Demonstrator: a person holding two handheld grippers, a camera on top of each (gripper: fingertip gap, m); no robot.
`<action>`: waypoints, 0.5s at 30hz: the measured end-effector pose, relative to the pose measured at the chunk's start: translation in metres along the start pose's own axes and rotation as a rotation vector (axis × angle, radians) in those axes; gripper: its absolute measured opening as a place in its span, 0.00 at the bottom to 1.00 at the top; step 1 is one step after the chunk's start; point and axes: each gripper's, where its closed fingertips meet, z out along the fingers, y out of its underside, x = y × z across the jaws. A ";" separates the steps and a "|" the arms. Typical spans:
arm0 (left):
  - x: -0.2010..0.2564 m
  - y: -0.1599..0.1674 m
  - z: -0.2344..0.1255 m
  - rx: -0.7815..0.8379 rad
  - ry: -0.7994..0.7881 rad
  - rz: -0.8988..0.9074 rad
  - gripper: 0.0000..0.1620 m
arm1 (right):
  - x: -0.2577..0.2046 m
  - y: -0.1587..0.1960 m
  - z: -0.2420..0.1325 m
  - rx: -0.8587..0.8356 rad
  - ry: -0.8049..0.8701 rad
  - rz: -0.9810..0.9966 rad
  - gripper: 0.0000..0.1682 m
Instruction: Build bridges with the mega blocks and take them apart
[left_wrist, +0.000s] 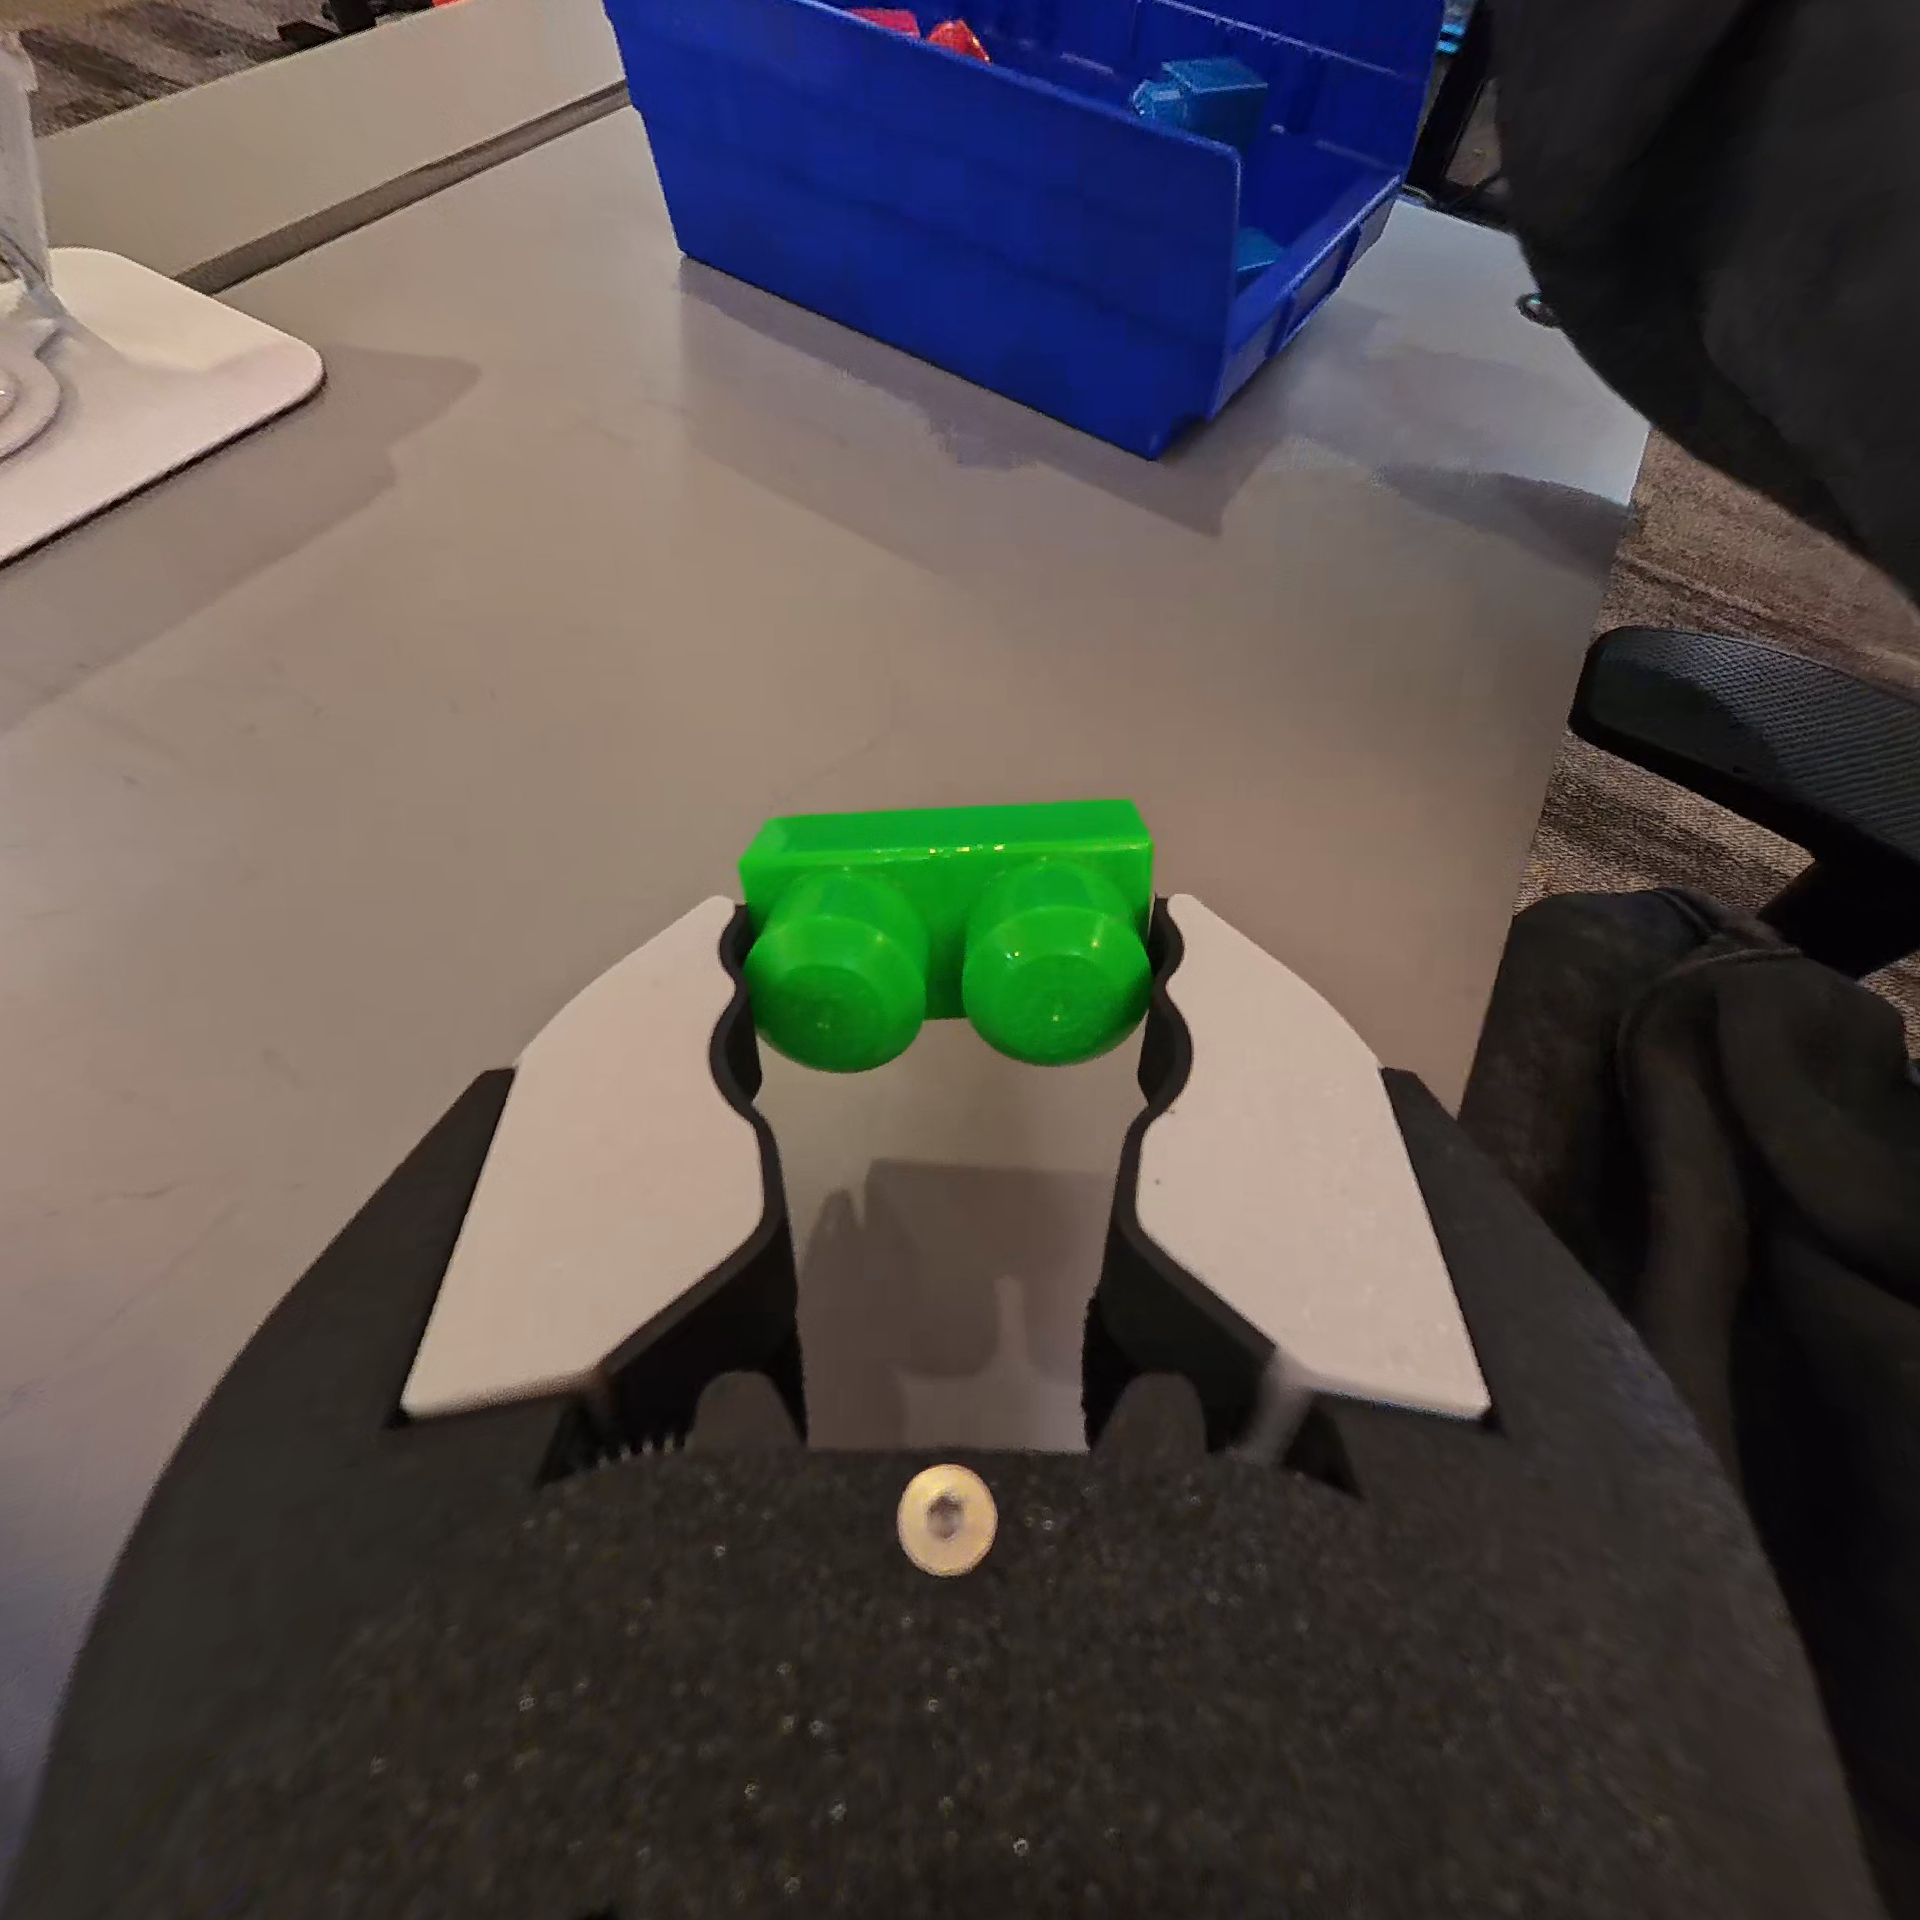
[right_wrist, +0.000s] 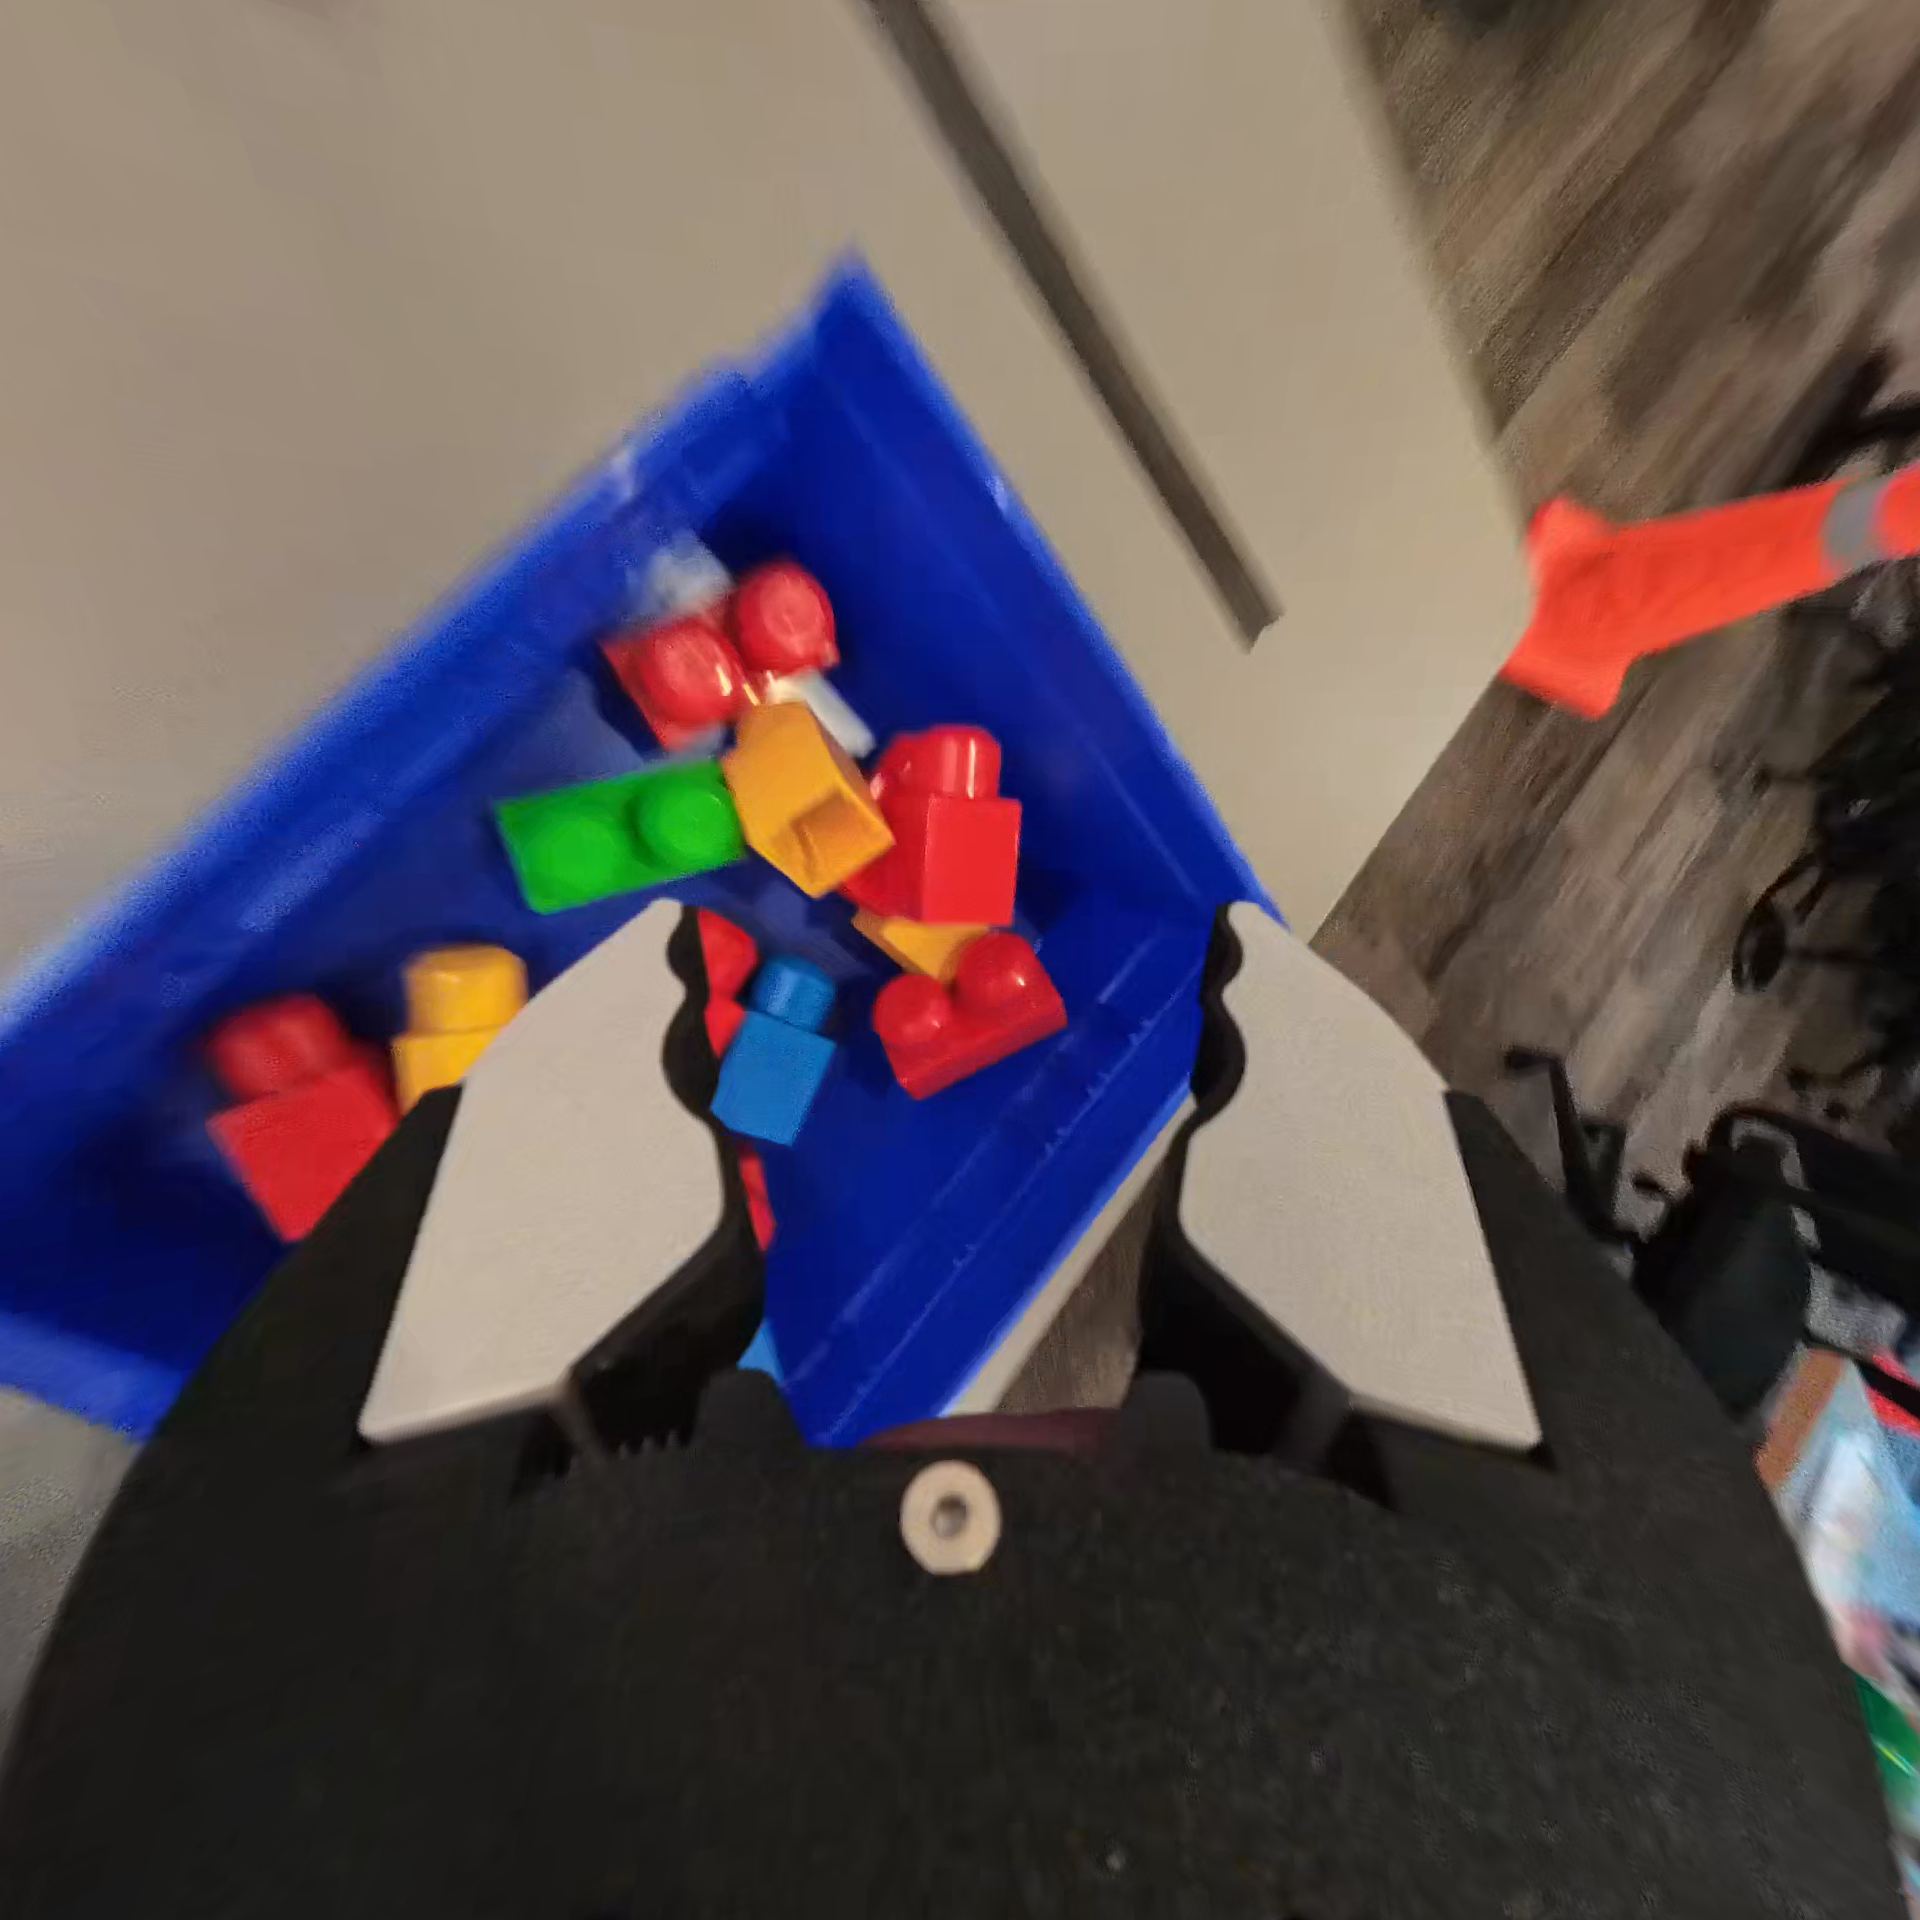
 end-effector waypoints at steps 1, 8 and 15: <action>-0.001 0.000 0.000 0.002 -0.001 -0.004 0.44 | -0.009 -0.011 -0.026 0.119 0.011 0.029 0.53; 0.000 0.001 0.005 -0.009 0.011 -0.003 0.44 | -0.234 -0.070 -0.163 1.030 -0.566 0.261 0.42; 0.007 0.006 0.008 -0.052 0.019 0.038 0.44 | -0.376 -0.032 -0.125 0.858 -0.774 0.257 0.46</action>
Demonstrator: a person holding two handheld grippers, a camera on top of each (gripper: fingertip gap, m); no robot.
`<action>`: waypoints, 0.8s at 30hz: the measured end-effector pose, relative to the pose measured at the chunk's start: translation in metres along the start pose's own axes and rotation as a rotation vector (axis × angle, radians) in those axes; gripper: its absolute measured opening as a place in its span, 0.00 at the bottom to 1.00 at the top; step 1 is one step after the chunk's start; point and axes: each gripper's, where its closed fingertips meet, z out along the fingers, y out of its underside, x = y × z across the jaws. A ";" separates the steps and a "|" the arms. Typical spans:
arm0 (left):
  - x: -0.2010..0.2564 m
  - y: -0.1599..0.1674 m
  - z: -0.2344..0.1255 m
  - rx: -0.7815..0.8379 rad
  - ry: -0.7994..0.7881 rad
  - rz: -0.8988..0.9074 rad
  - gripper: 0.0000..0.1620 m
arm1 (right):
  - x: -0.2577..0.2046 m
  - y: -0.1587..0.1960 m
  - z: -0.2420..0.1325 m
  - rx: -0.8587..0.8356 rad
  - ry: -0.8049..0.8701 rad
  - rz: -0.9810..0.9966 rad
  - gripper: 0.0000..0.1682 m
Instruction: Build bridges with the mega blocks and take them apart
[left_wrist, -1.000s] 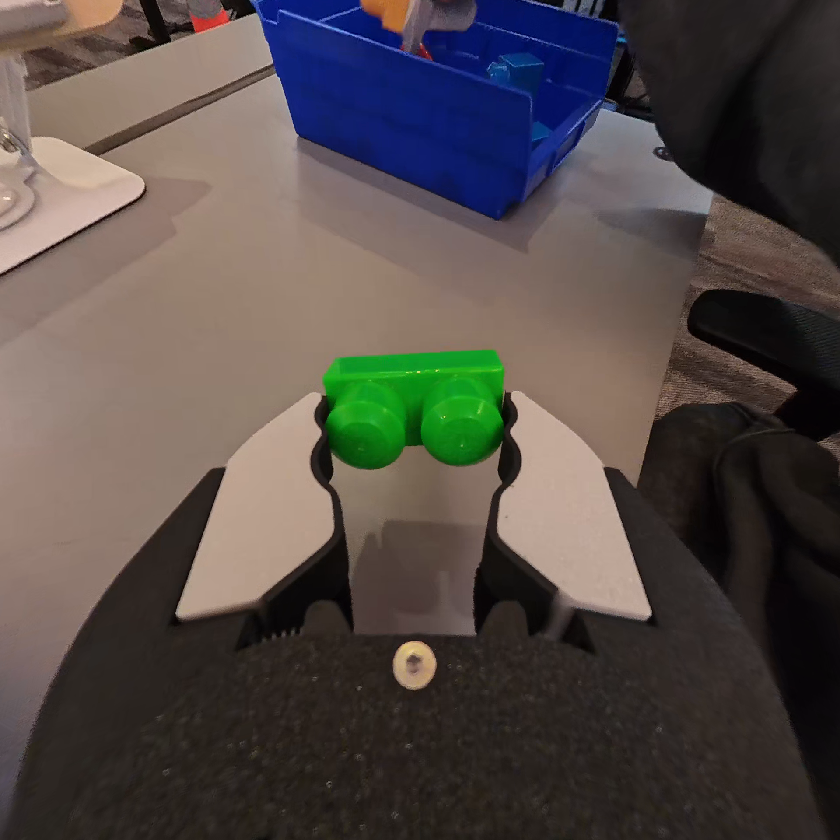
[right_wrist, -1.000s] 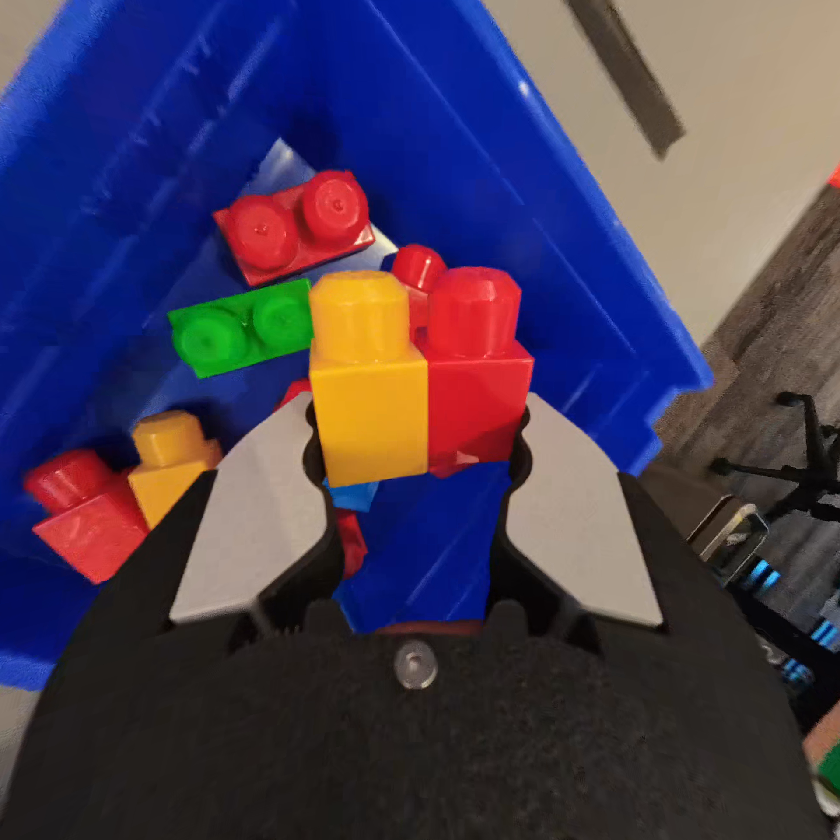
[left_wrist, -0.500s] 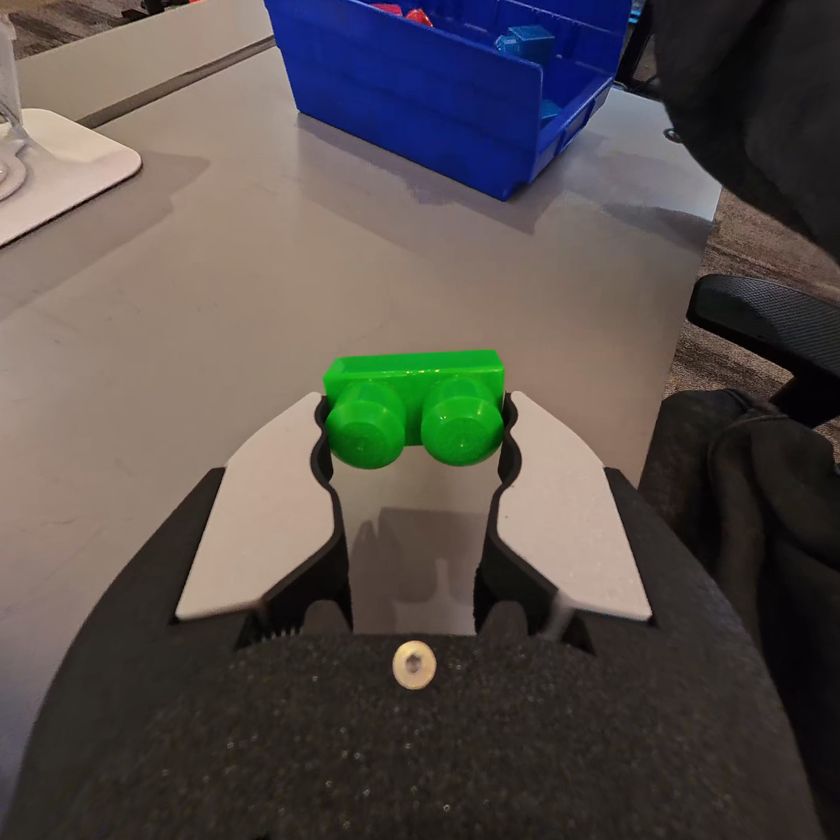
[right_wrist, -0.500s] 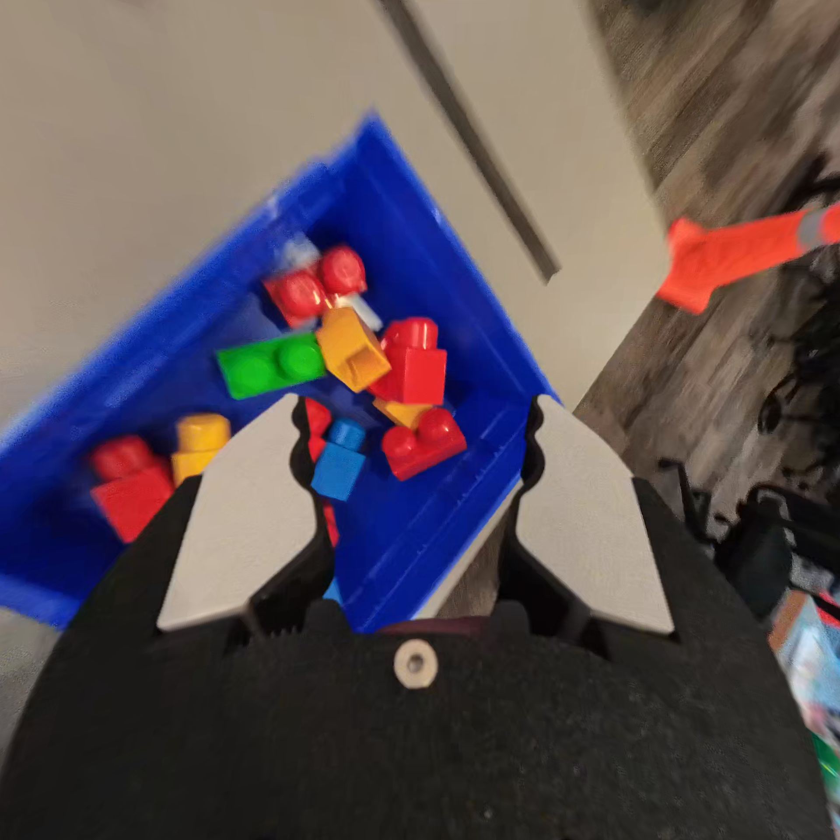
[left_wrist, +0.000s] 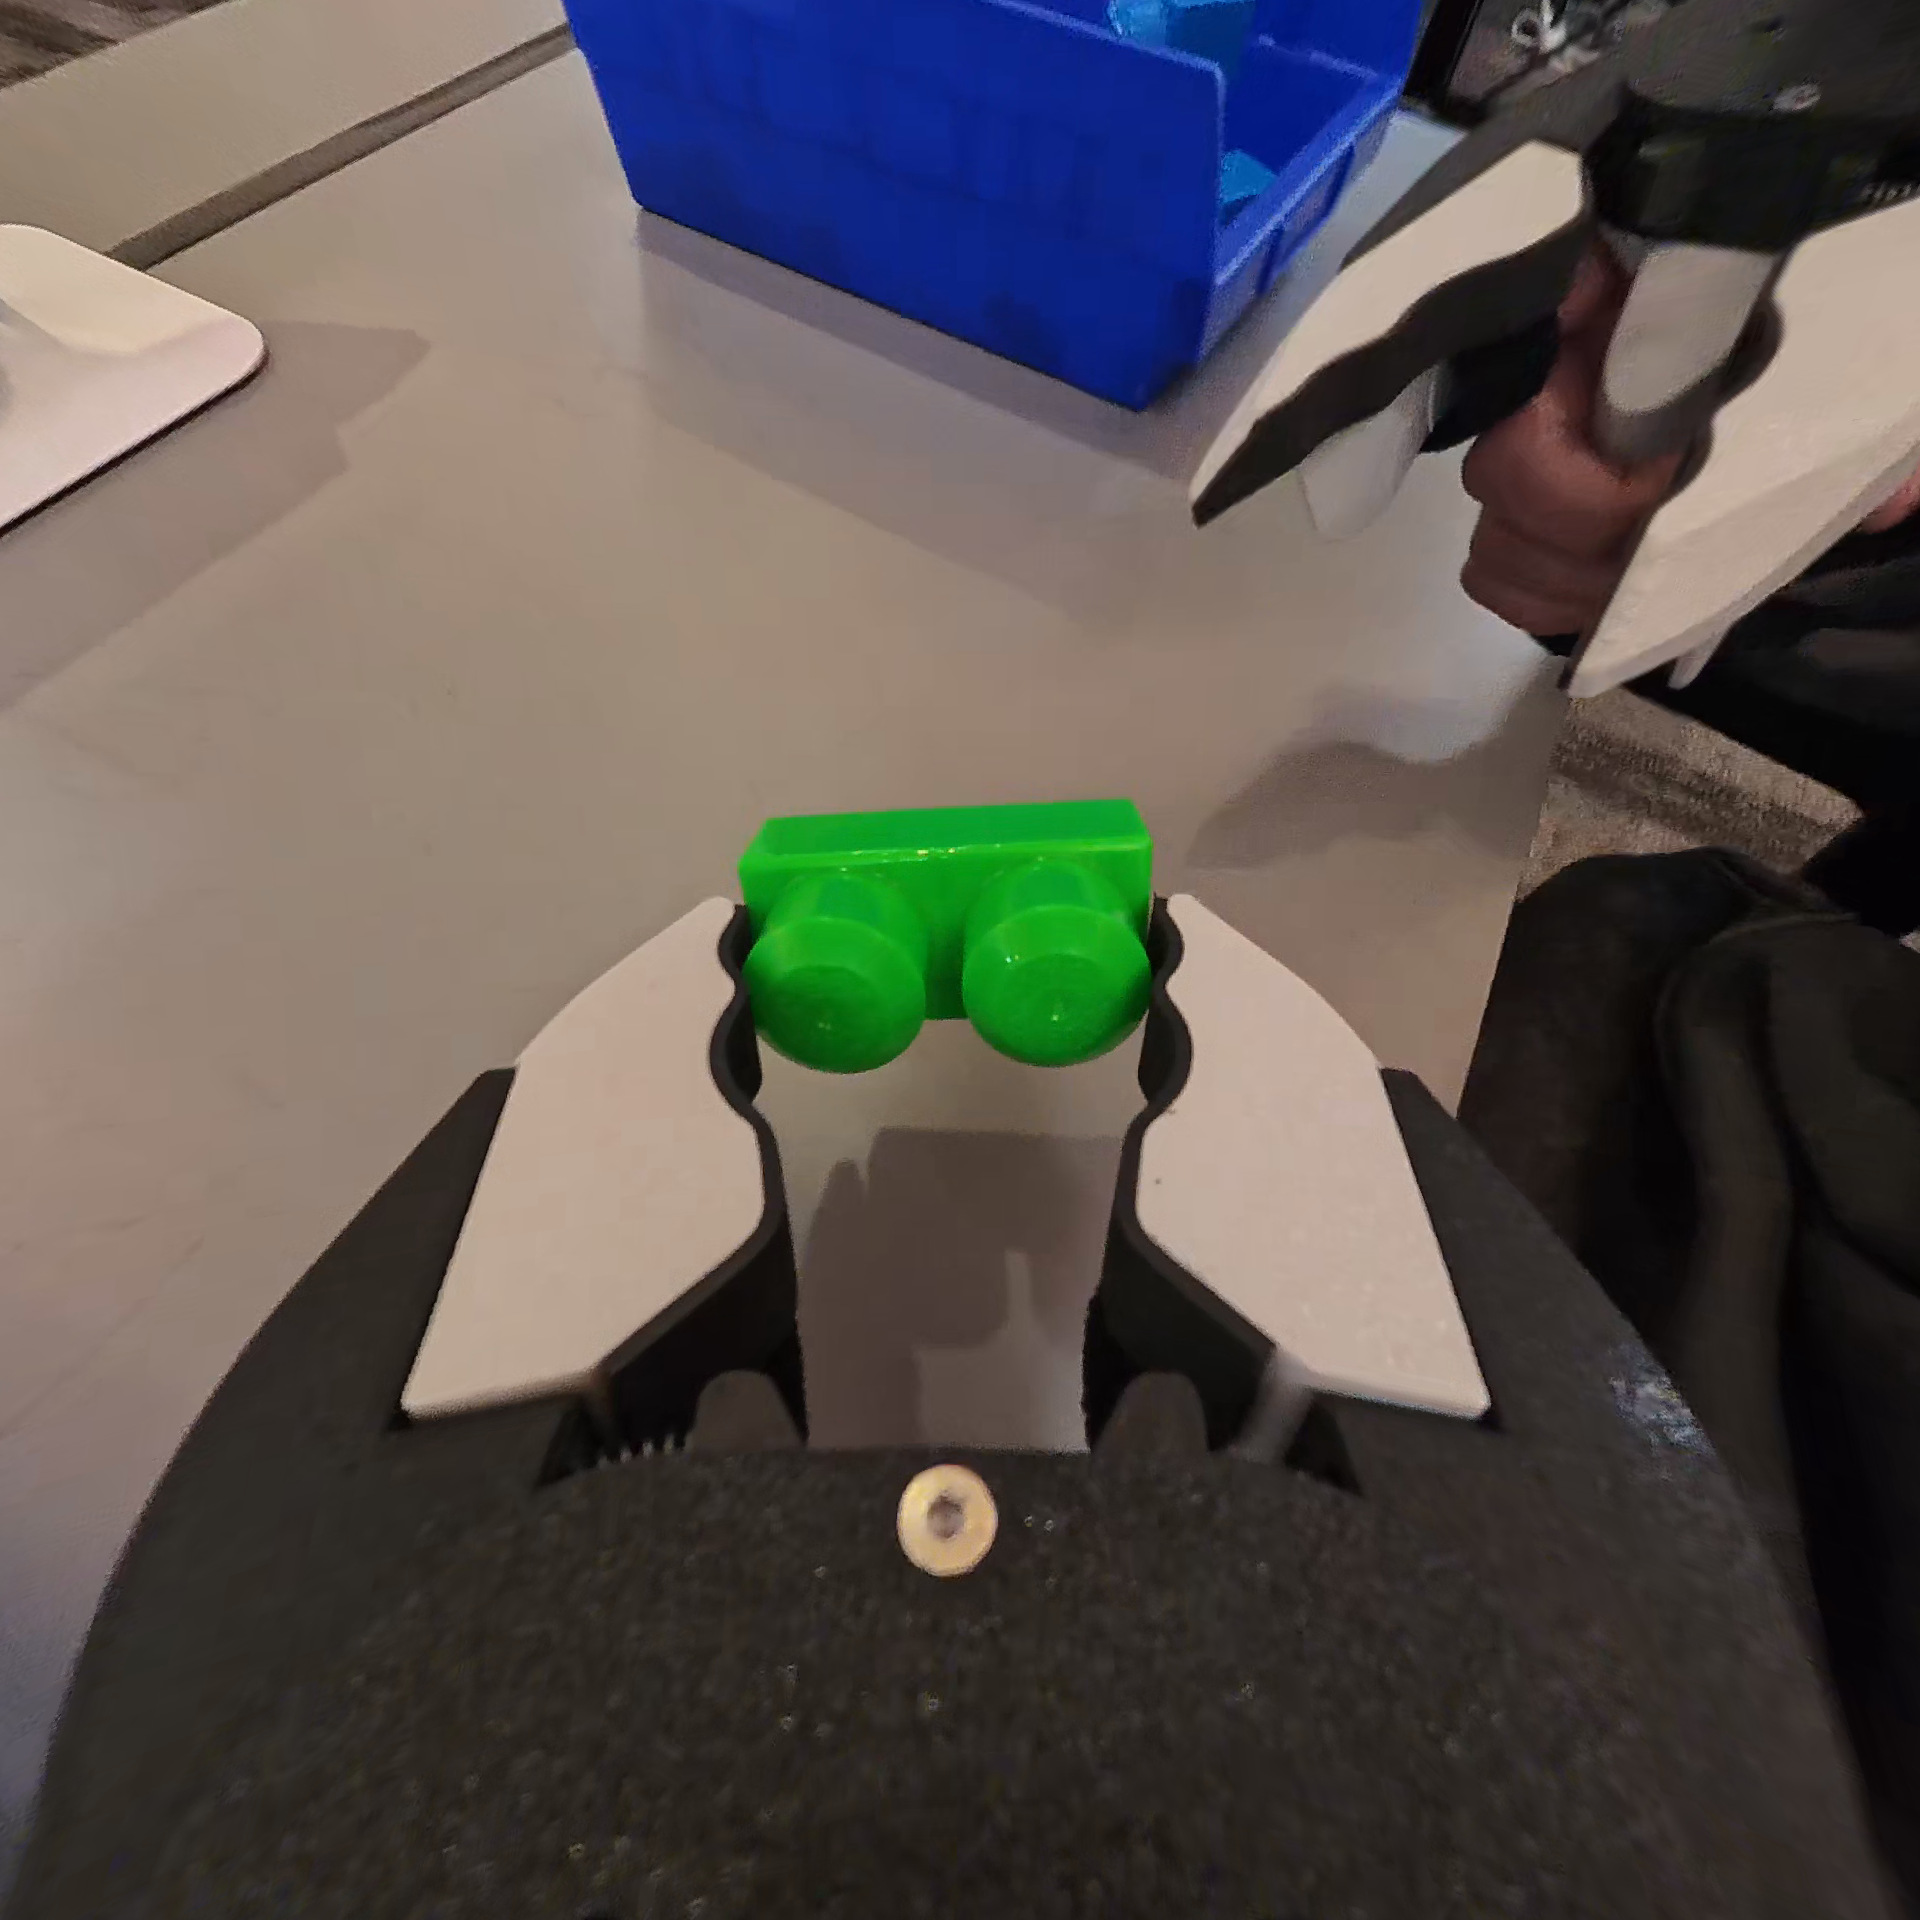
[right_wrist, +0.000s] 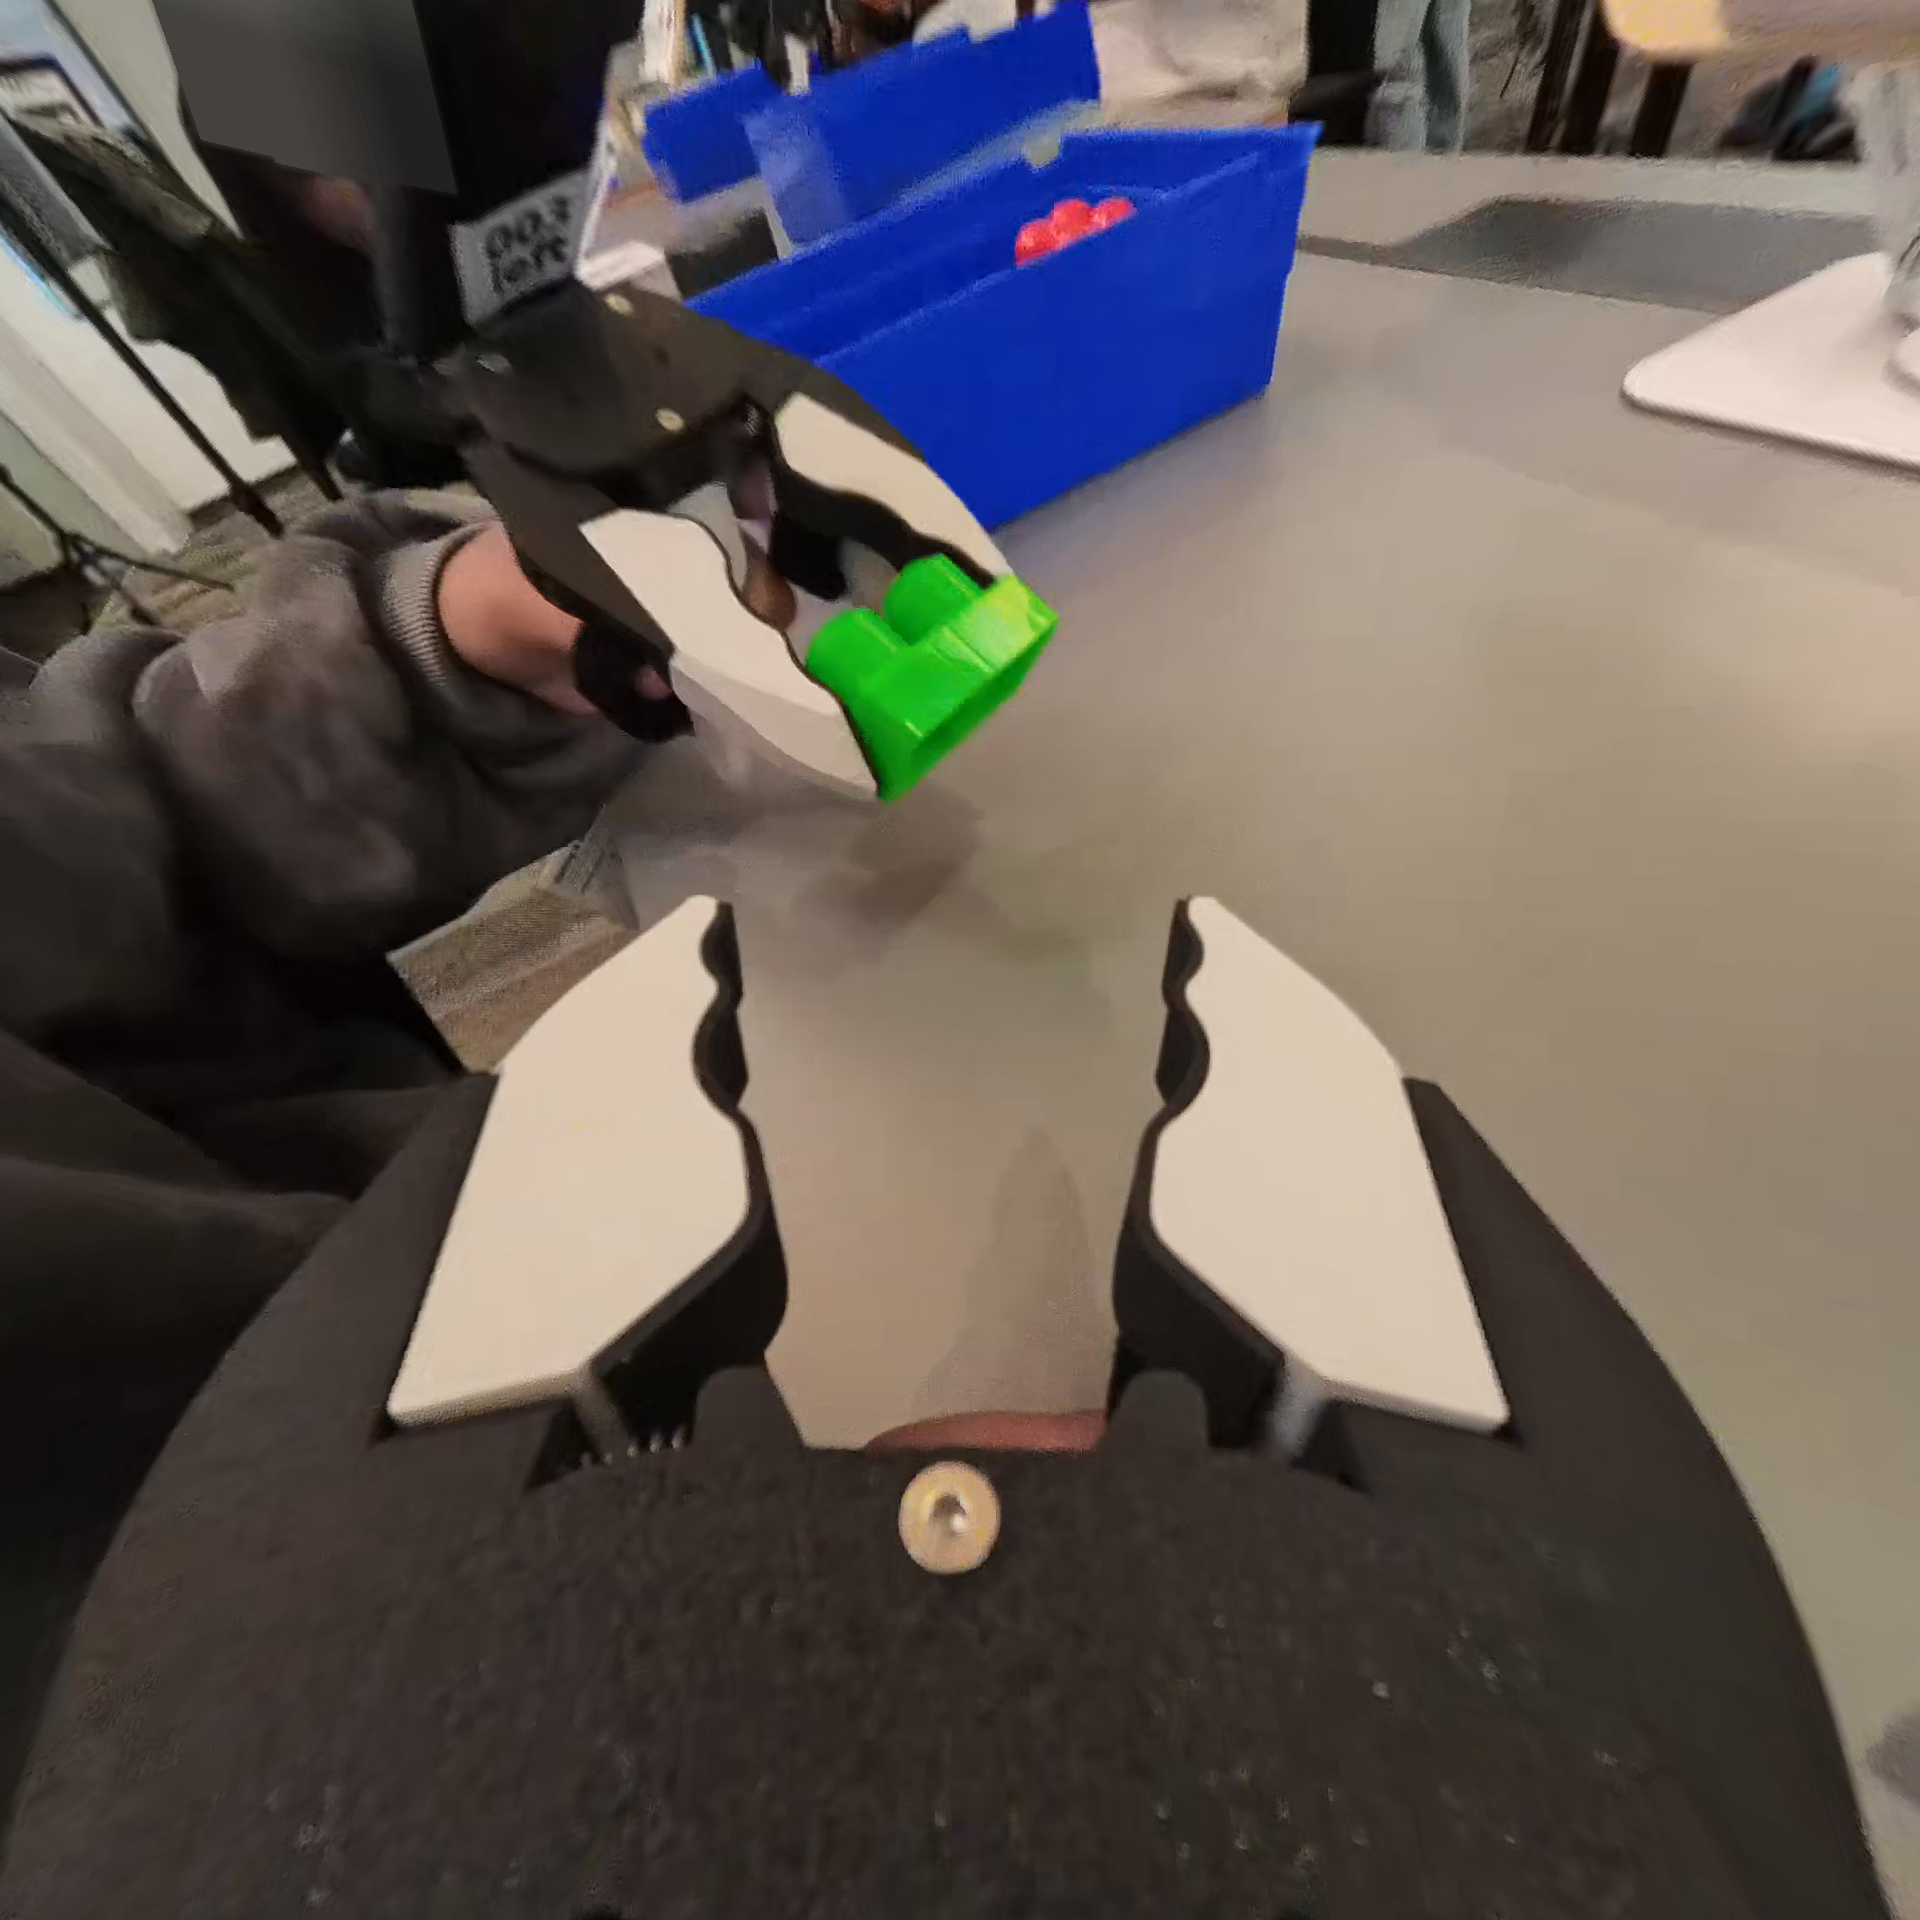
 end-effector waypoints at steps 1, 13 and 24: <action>0.003 0.003 0.002 -0.024 0.014 0.008 0.44 | -0.005 -0.001 -0.003 0.038 0.000 -0.002 0.45; -0.048 0.020 0.029 -0.612 -0.005 0.305 0.44 | 0.000 -0.005 -0.031 0.089 0.060 0.008 0.41; -0.082 0.028 0.080 -0.914 0.049 0.372 0.44 | 0.010 0.002 -0.060 0.095 0.103 0.006 0.38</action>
